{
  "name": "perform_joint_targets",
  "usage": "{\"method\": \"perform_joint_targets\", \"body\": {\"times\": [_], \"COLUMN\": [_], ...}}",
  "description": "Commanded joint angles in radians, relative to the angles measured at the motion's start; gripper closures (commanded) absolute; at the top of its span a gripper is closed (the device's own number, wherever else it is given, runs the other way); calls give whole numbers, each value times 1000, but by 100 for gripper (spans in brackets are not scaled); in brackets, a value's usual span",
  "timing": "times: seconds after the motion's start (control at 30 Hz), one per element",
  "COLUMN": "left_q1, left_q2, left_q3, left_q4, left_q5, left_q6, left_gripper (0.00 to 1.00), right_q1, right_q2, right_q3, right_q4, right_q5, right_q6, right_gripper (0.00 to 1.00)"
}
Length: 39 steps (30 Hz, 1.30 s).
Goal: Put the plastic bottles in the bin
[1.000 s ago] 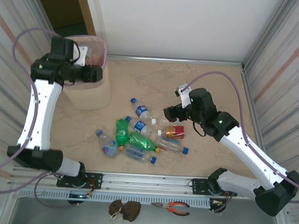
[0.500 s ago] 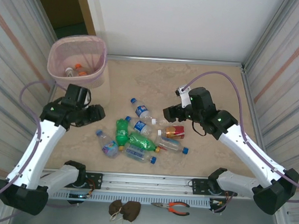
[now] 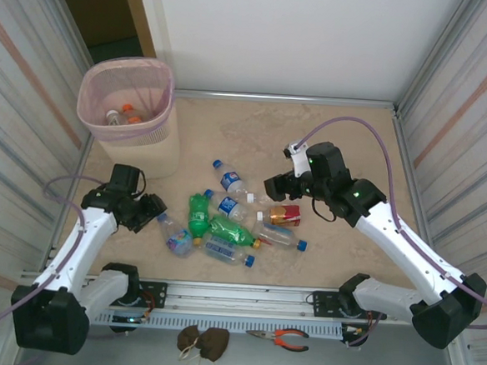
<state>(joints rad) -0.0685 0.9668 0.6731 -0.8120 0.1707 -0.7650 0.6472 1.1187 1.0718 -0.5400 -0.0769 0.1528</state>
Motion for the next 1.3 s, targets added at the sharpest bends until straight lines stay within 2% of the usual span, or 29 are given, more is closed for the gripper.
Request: {"method": "perform_joint_targets", "body": {"times": [0.0, 0.1, 0.37, 0.63, 1.03, 1.27], "left_q1": [52, 81, 88, 96, 104, 105], "left_q2": [38, 88, 214, 279, 300, 216], "left_q3": [-50, -90, -128, -136, -111, -57], "left_q4": [110, 192, 315, 373, 357, 270], "left_q5": [71, 121, 156, 167, 159, 127], "left_q6": [-3, -3, 6, 14, 36, 65], "left_gripper": [44, 45, 44, 51, 67, 73], "right_q1": [-7, -6, -6, -6, 8, 16], "right_q2": [2, 7, 14, 24, 24, 12], "right_q3": [37, 41, 53, 52, 62, 66], "right_q4": [-18, -21, -21, -22, -37, -44], "right_q5": [-6, -3, -4, -8, 10, 30], "right_q6": [30, 30, 28, 33, 16, 5], "right_gripper": [13, 13, 13, 14, 14, 15]}}
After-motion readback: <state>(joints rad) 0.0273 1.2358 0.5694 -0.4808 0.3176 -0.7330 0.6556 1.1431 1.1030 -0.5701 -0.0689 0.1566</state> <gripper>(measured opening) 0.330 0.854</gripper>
